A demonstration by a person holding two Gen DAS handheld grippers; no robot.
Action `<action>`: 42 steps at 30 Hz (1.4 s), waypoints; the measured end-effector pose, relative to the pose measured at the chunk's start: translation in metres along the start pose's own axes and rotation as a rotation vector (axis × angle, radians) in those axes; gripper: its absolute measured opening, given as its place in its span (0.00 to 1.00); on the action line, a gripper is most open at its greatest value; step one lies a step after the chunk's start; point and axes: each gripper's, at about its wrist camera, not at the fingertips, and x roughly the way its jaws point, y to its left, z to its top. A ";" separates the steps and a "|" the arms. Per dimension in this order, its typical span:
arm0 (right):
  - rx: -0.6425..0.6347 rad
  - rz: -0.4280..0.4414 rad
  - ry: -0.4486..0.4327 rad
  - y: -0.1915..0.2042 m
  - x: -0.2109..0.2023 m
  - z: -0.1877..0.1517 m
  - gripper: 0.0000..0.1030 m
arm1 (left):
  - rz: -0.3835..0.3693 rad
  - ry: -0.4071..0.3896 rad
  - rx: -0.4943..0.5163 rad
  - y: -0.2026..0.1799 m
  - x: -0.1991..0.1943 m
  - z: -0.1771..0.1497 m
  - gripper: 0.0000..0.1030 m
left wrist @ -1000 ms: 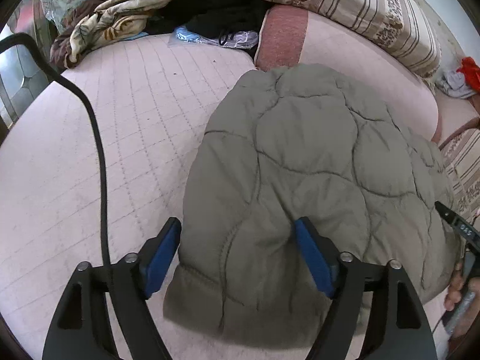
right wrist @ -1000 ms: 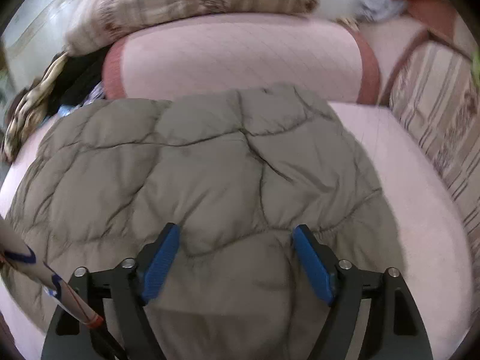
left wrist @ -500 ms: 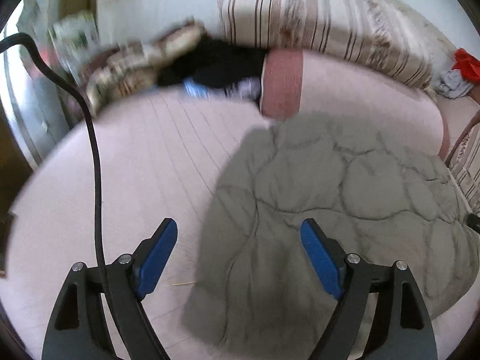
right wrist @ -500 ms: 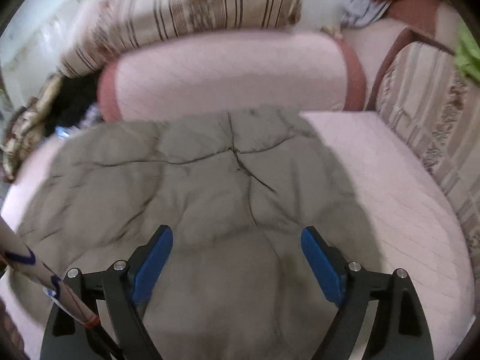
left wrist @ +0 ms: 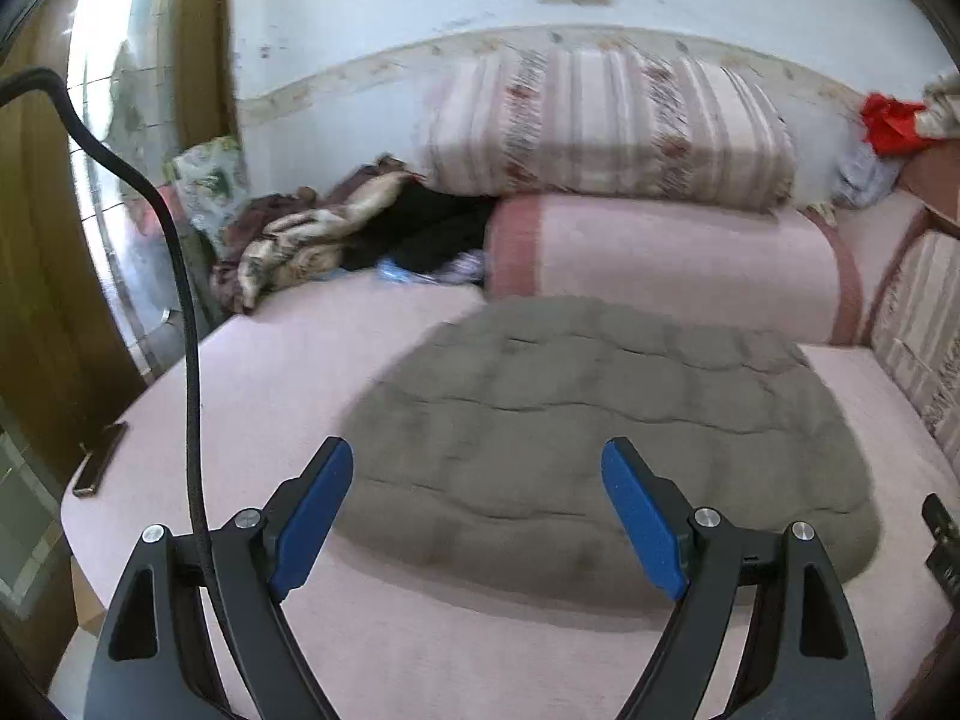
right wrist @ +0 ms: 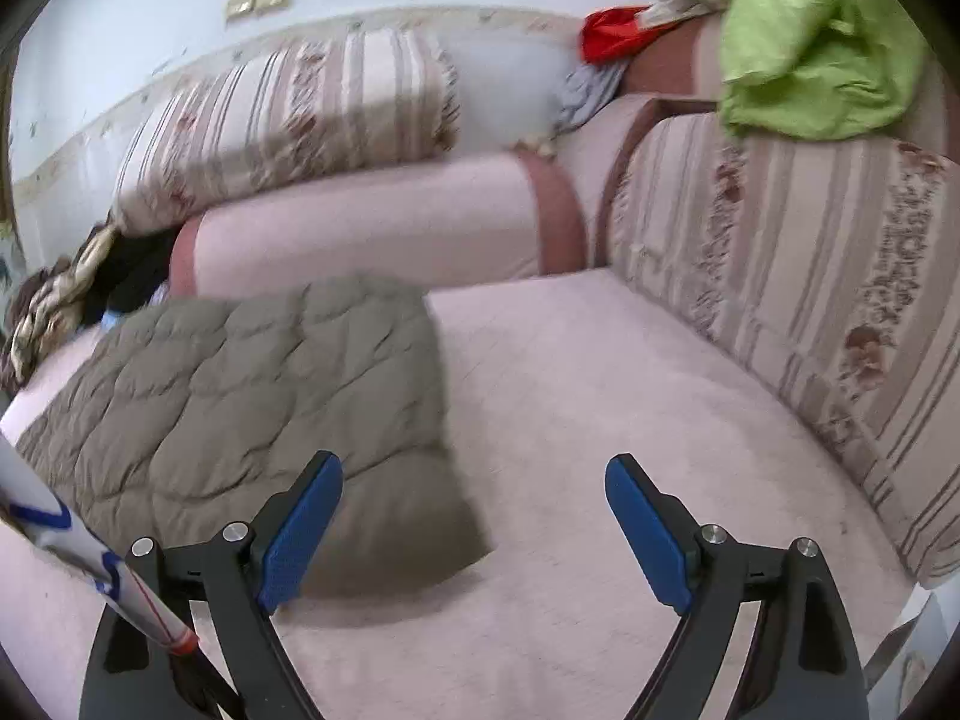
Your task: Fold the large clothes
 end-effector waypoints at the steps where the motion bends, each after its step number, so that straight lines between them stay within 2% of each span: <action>1: 0.009 -0.013 -0.011 -0.010 -0.001 0.001 0.90 | -0.014 0.014 0.018 -0.021 0.001 0.004 0.82; 6: 0.091 -0.024 0.029 -0.053 0.015 0.004 0.90 | -0.113 0.005 0.125 -0.128 0.004 0.014 0.82; 8: 0.117 -0.029 0.057 -0.069 0.025 0.002 0.90 | -0.140 -0.013 0.184 -0.166 0.006 0.010 0.82; 12: 0.126 -0.081 0.094 -0.090 0.043 -0.004 0.90 | -0.249 -0.053 0.283 -0.236 0.010 -0.003 0.82; 16: 0.242 -0.044 0.131 -0.113 0.059 -0.006 0.90 | -0.296 -0.133 0.368 -0.282 0.004 -0.021 0.82; 19: 0.262 -0.080 0.140 -0.118 0.068 -0.007 0.90 | -0.337 -0.152 0.396 -0.295 0.005 -0.031 0.82; 22: 0.281 -0.076 0.145 -0.119 0.075 -0.007 0.90 | -0.355 -0.146 0.405 -0.299 0.008 -0.035 0.82; 26: 0.272 -0.089 0.157 -0.115 0.081 -0.006 0.90 | -0.357 -0.139 0.350 -0.289 0.013 -0.028 0.82; 31: 0.253 -0.081 0.144 -0.101 0.074 -0.005 0.90 | -0.331 -0.180 0.342 -0.268 0.006 -0.030 0.82; 34: 0.231 -0.087 0.137 -0.090 0.072 -0.001 0.90 | -0.326 -0.176 0.344 -0.251 -0.001 -0.030 0.82; 37: 0.187 -0.099 0.103 -0.070 0.071 0.007 0.90 | -0.311 -0.134 0.317 -0.219 -0.006 -0.025 0.82; 39: 0.136 -0.112 0.108 -0.052 0.076 0.008 0.90 | -0.259 -0.113 0.297 -0.189 -0.006 -0.020 0.82; 42: 0.078 -0.104 0.117 -0.029 0.079 0.006 0.90 | -0.121 -0.091 0.275 -0.138 -0.002 -0.016 0.82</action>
